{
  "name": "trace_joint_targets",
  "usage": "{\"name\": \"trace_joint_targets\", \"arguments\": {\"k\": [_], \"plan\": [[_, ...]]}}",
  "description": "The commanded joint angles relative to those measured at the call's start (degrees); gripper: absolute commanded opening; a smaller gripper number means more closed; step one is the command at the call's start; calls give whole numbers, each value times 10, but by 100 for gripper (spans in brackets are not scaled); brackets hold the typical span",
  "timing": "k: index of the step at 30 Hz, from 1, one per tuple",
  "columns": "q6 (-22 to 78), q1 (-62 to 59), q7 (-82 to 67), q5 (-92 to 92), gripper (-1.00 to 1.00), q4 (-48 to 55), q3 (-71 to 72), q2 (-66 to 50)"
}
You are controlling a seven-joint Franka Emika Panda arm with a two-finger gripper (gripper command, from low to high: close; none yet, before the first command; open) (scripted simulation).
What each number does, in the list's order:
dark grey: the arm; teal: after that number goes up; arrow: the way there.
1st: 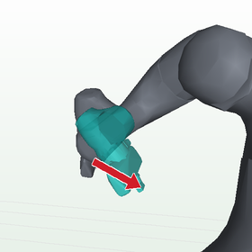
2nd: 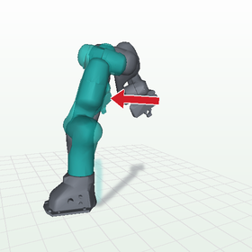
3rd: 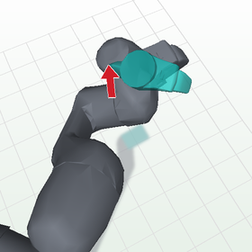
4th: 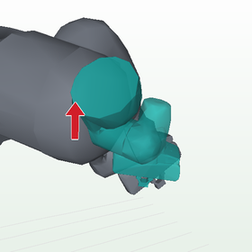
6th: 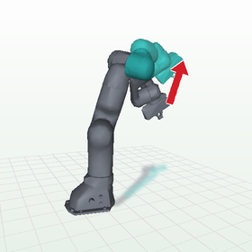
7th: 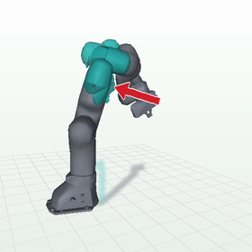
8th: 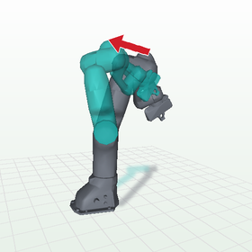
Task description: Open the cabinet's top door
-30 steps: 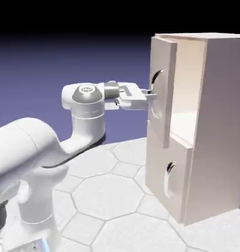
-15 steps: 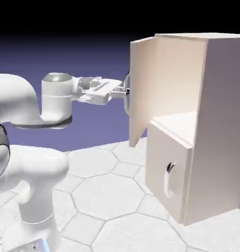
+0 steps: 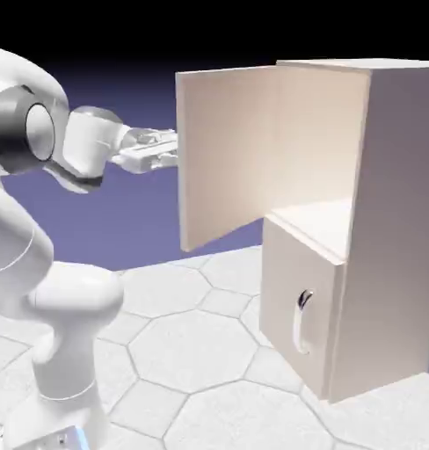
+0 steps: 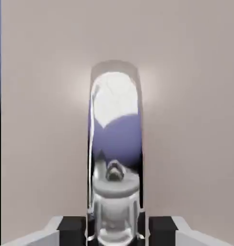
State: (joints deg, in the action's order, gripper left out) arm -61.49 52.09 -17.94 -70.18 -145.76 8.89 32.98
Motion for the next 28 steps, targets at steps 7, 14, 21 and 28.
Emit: {"name": "trace_joint_targets", "arguments": {"k": [7,14,21,28], "plan": [[-107,-145,-38,19,-100,-30,102,55],[-76,-264,-31,70,-100,26,218,7],[78,-319,31,121,-100,162,298,-138],[186,-396,83,147,-100,265,387,-242]]}}
